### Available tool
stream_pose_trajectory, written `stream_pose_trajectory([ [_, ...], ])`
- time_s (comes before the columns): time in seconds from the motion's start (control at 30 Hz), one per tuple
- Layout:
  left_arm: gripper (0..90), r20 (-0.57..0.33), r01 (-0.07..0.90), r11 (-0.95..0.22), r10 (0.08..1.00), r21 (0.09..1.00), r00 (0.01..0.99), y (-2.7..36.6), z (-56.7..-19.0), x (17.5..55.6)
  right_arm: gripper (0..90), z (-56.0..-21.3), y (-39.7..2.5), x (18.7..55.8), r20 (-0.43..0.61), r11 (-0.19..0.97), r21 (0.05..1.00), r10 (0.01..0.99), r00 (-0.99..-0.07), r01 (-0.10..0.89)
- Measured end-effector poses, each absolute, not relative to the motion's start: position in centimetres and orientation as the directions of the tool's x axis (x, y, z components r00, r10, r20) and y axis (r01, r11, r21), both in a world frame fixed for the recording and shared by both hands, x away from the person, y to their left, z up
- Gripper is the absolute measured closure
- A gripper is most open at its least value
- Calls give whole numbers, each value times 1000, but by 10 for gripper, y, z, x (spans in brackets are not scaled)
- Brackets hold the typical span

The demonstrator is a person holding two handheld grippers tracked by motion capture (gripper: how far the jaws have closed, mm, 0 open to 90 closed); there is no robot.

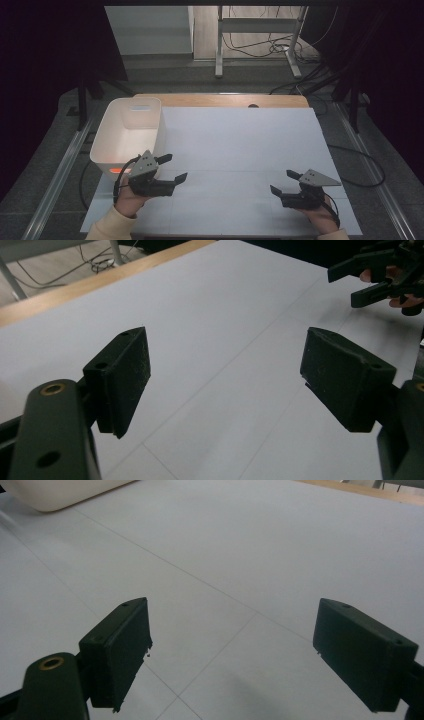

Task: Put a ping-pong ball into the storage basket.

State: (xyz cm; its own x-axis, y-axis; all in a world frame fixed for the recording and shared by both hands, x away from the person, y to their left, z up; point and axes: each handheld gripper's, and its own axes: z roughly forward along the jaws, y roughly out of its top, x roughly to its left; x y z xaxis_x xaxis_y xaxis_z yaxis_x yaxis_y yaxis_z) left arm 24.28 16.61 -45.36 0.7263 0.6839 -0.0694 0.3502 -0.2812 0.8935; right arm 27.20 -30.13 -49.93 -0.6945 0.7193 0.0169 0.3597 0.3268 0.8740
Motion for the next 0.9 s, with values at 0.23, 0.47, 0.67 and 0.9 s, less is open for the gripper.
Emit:
stream_pose_trajectory([
  [0.23, 207, -92, 392, -278, 703, 877, 705, 176, -473, 241, 160, -501, -298, 271, 25, 335, 868, 706, -708, 366],
  [0.47, 208, -86, 389, -279, 707, 878, 702, 180, -486, 235, 161, -501, -297, 271, 27, 337, 867, 706, -708, 368],
  [0.67, 207, -73, 388, -299, 703, 872, 707, 178, -498, 235, 161, -501, -298, 270, 55, 319, 869, 698, -714, 379],
  [0.9, 208, -83, 402, -294, 710, 867, 699, 179, -503, 238, 162, -502, -297, 269, 55, 325, 868, 689, -722, 376],
])
